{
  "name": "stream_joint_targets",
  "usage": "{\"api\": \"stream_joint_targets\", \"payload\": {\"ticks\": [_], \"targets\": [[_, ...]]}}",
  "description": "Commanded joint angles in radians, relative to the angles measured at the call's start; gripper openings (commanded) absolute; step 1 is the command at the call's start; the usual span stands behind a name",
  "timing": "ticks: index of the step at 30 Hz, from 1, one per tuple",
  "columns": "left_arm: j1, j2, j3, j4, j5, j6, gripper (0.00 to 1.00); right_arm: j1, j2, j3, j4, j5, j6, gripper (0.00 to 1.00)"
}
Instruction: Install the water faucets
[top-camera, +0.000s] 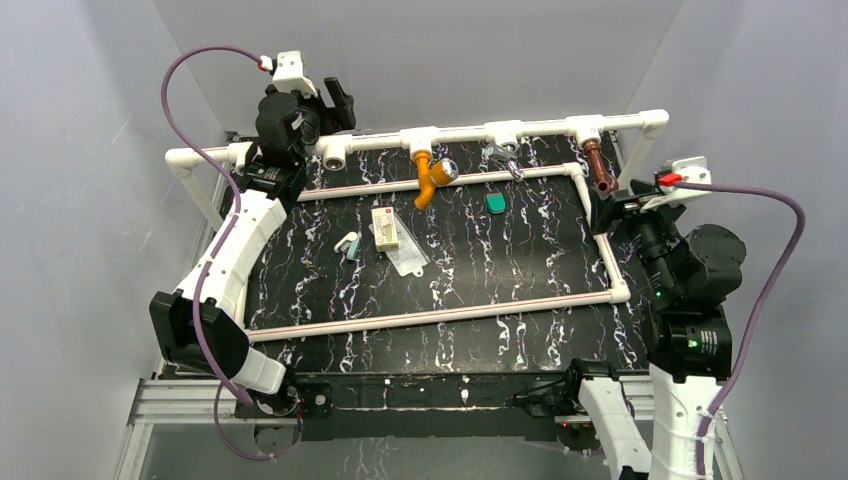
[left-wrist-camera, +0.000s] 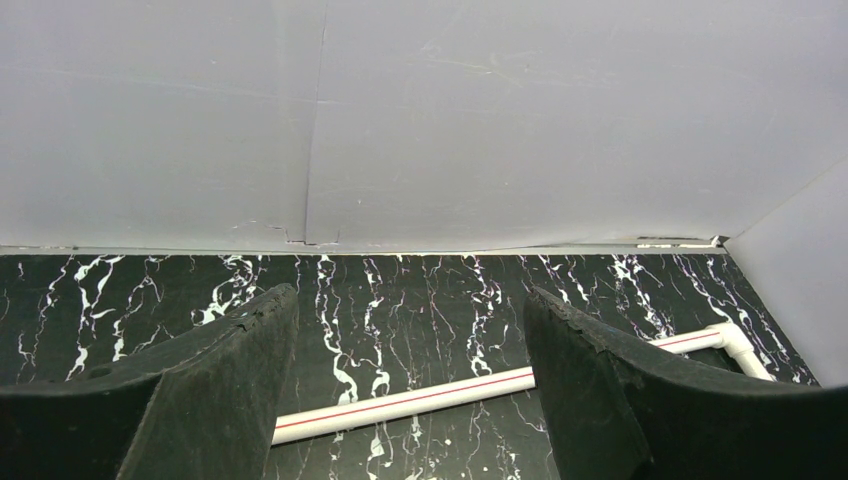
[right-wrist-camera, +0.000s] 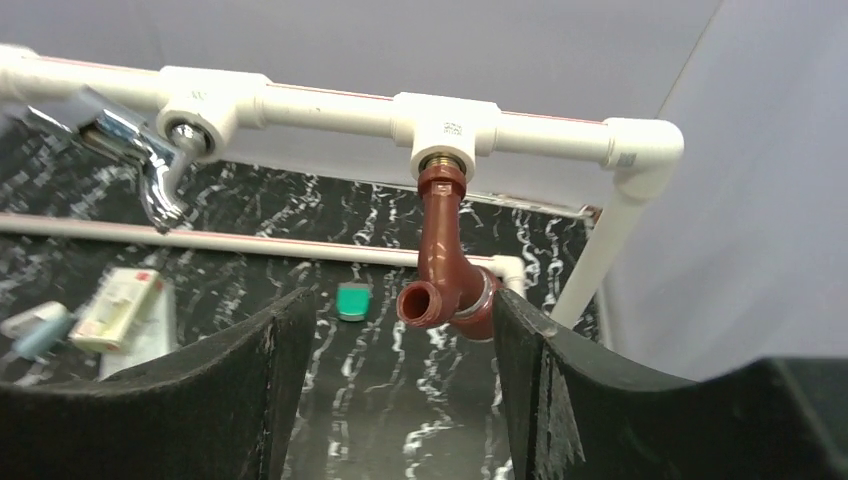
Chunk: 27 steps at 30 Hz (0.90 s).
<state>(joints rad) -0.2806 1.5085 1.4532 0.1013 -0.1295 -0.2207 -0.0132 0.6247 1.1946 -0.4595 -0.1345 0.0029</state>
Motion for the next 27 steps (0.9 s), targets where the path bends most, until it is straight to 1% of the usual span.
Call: {"api": "stream_joint_targets", "payload": {"ticks": [1, 6, 8, 18, 22, 27], "targets": [[0.006, 0.145, -0.104, -0.259, 0.011, -0.001, 0.79, 0.013, 0.034, -0.024, 0.114, -0.058, -0.257, 0.73], [0.007, 0.142, -0.106, -0.259, 0.010, 0.001, 0.79, 0.013, 0.054, -0.050, 0.165, -0.054, -0.341, 0.75], [0.007, 0.143, -0.106, -0.258, 0.015, 0.001, 0.79, 0.013, 0.055, -0.062, 0.187, -0.067, -0.356, 0.76], [0.006, 0.152, -0.103, -0.260, 0.020, -0.002, 0.79, 0.012, 0.072, -0.169, 0.294, -0.023, -0.408, 0.75], [0.007, 0.154, -0.101, -0.262, 0.021, -0.001, 0.79, 0.012, 0.086, -0.183, 0.332, -0.018, -0.396, 0.73], [0.007, 0.162, -0.099, -0.263, 0.024, -0.001, 0.79, 0.013, 0.113, -0.182, 0.354, -0.002, -0.371, 0.65]]}}
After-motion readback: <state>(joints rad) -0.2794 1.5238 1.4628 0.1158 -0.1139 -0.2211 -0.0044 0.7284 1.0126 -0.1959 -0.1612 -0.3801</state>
